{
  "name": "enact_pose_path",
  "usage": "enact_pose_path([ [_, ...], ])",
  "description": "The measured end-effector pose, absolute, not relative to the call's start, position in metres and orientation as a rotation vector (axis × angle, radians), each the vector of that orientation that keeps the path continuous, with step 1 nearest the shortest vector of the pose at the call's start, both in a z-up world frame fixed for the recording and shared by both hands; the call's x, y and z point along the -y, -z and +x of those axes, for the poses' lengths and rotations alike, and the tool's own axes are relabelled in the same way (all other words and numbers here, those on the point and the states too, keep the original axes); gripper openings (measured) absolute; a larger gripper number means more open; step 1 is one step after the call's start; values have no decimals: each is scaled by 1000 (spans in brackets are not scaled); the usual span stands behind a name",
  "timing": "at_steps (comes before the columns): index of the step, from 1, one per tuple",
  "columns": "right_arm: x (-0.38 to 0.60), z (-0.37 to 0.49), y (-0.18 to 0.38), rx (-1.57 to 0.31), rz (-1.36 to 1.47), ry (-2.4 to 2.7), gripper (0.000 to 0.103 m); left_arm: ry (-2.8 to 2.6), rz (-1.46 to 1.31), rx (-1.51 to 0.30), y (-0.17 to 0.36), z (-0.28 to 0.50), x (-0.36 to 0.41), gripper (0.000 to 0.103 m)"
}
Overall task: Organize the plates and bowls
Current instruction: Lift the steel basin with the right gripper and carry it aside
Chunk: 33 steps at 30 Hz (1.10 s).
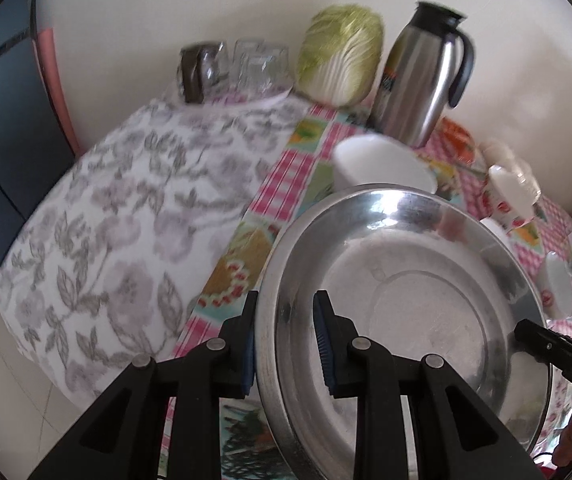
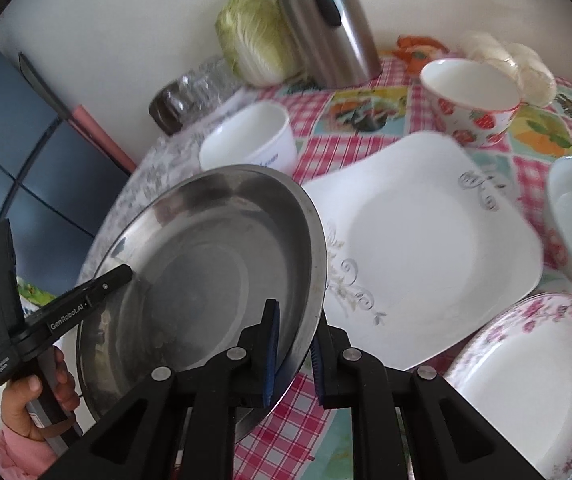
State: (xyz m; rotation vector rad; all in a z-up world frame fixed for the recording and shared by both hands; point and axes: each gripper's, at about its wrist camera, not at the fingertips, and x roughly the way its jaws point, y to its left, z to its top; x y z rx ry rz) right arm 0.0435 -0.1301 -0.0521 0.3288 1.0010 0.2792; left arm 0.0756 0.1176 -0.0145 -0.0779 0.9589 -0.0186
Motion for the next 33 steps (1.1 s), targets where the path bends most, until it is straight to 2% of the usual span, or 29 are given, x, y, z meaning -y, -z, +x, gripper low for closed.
enact_pose_path([
  [8,177,31,18,-878,447,-272,16,70,-63,-867,-38,81,-75,27],
  [20,247,10,-16,-728,535,-185,17,161,-68,-808,-71,91,-4,27],
  [33,306,-8,-27,-645,642,-108,18,268,-170,-829,-69,106,42,27],
])
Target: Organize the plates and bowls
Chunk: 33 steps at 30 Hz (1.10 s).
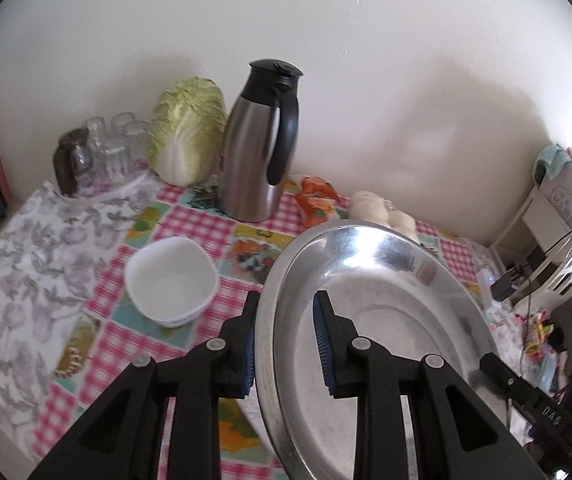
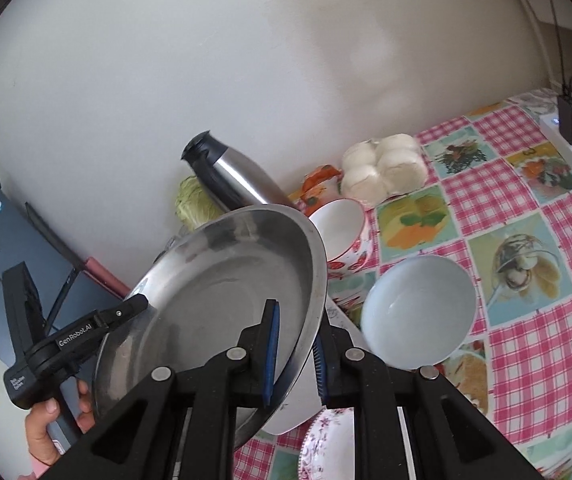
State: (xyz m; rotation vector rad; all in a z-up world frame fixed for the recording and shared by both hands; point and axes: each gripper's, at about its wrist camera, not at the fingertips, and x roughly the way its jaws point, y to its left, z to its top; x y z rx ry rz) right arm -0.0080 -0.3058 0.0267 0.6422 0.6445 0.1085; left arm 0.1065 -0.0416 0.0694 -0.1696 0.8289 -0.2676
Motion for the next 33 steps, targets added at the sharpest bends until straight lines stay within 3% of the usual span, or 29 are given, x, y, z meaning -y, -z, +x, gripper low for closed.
enact_pose_path([
  [13,328,-4,-7,-698,638,-22,18,293,-239,-906,-32,124,60,27],
  [33,294,26,27,-840,549,-19,18,179,-292,-1046,24,148,25,27],
])
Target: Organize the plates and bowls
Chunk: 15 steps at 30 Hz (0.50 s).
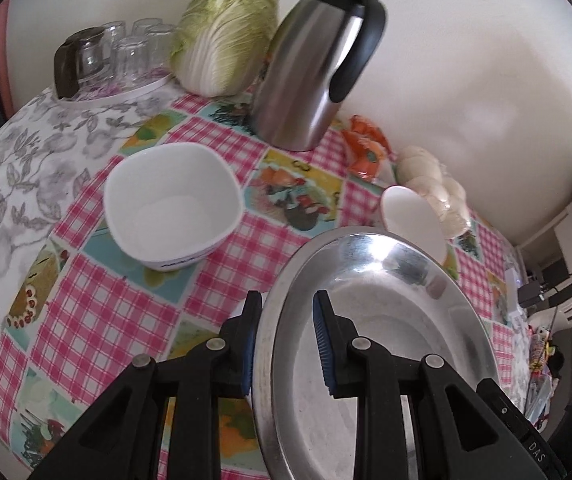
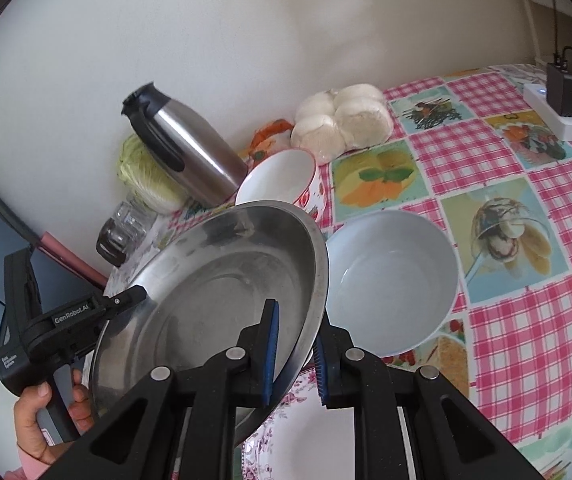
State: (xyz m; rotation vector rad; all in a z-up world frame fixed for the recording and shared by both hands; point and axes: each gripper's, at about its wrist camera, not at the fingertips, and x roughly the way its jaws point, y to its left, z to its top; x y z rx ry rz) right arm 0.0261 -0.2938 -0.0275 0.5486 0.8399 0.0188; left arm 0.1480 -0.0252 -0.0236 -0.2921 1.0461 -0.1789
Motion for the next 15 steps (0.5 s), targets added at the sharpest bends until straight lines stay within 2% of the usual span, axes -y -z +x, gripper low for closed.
enact_pose_path([
  [15,269,49,48,-913,470,-27,18,67,-281,-1124,51,159,9,27],
])
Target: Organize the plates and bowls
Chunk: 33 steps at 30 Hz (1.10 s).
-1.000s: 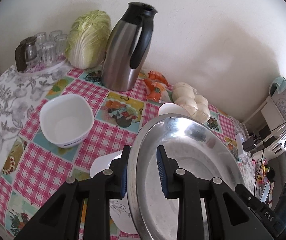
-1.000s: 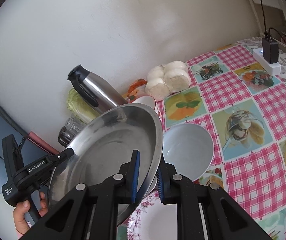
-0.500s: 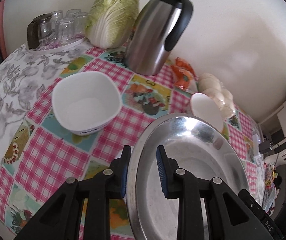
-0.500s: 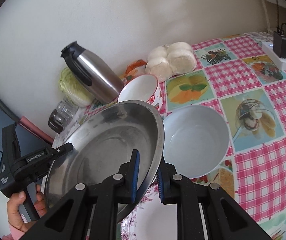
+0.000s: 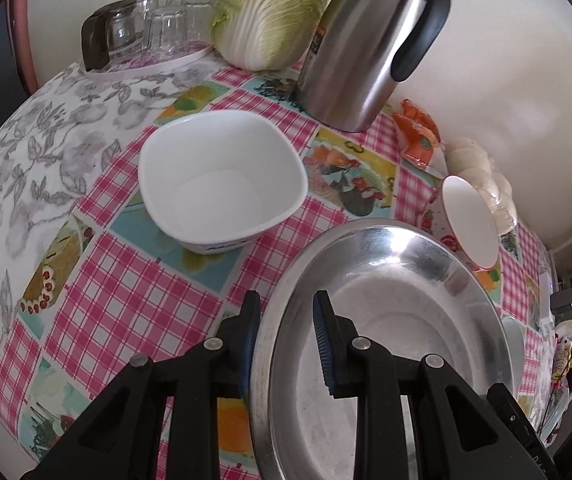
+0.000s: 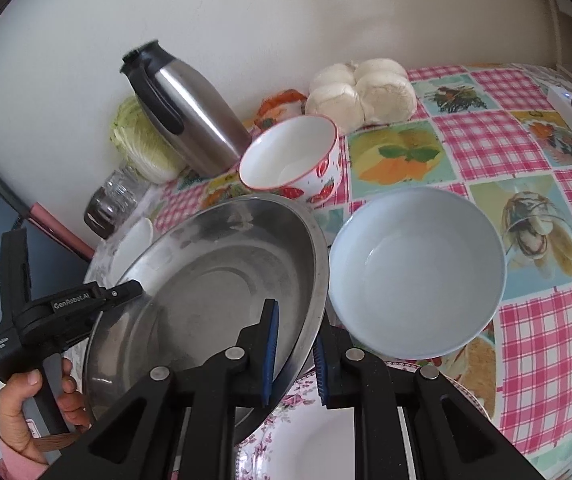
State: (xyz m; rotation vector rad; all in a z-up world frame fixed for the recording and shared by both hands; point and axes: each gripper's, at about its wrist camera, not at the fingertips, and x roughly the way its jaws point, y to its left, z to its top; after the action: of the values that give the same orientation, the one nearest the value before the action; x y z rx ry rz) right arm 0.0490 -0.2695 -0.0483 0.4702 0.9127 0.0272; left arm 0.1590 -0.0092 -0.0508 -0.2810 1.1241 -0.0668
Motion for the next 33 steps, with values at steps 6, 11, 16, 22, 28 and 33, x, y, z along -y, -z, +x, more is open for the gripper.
enact_pose_path([
  [6,264,56,52,-928,436,-19,18,54,-283,-1144,59,163,6,27],
  [11,262,61,55,-942,412,-4,18,54,-269,-1145,61,164,8,27],
  [16,261,65,58,-955,387,10,18,49,-257,-1156,66,165,10,27],
  [22,258,68,61,-954,358,11,18,35,-252,-1165,72,166,10,29],
  [28,256,70,61,-956,335,8,20,31,-295,-1185,78,168,7,30],
  [33,256,71,62,-993,340,8,19,19,-285,-1183,77,167,7,30],
])
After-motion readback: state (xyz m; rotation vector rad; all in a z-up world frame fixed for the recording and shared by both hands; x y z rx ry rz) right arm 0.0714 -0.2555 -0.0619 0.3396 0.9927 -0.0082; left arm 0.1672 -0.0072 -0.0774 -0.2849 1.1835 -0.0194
